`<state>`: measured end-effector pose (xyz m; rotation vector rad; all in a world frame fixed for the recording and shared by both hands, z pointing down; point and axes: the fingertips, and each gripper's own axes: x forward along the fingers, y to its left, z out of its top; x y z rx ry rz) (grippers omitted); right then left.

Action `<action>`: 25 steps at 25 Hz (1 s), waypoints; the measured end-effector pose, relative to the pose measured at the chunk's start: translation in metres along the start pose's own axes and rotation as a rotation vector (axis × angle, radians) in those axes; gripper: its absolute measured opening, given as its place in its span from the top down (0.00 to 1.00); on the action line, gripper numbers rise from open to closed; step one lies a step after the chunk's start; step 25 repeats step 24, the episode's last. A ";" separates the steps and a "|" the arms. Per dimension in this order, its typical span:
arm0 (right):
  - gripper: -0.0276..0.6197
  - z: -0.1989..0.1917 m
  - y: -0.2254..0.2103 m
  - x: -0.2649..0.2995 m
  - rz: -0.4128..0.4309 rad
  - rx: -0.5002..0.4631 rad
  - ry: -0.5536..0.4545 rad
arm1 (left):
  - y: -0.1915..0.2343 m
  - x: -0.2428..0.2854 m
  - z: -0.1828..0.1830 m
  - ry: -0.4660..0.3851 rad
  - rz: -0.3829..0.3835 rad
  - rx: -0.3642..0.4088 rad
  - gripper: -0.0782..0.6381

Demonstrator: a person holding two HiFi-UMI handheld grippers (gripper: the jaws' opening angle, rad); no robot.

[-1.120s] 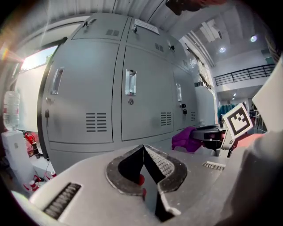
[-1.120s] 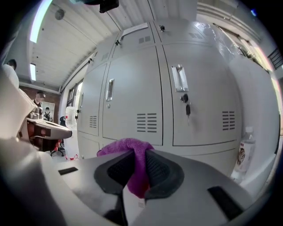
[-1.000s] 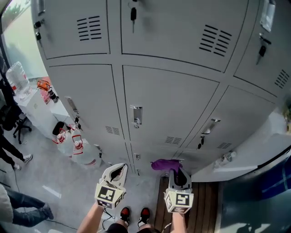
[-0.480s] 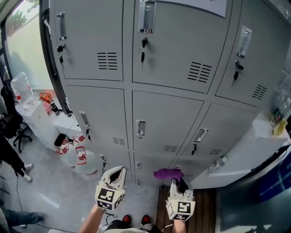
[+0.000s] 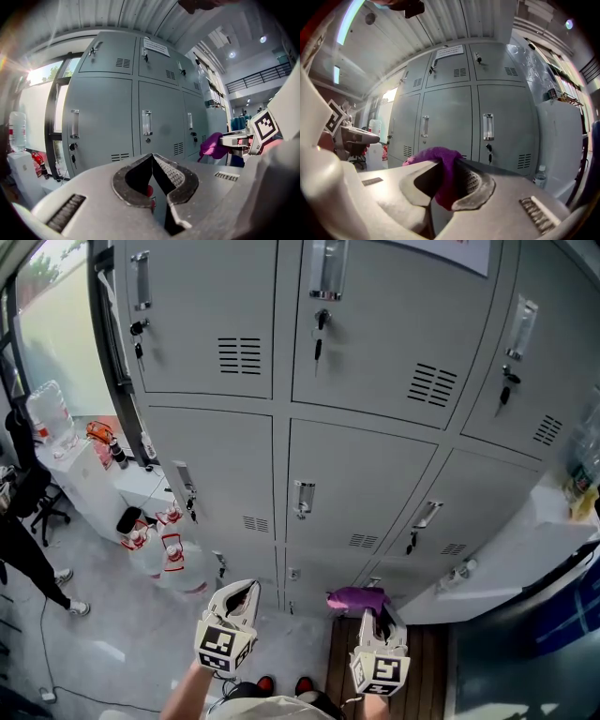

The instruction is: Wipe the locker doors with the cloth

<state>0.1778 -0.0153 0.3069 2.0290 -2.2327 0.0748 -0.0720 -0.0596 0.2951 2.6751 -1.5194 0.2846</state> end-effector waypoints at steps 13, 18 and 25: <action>0.86 0.004 0.007 0.008 0.015 -0.006 -0.009 | 0.004 0.004 0.001 -0.005 -0.002 -0.008 0.86; 0.86 0.004 0.008 0.009 0.017 -0.006 -0.010 | 0.002 0.006 0.001 -0.005 -0.007 -0.005 0.86; 0.86 0.003 0.006 0.010 0.016 -0.003 -0.007 | 0.000 0.008 0.001 -0.006 -0.007 -0.010 0.86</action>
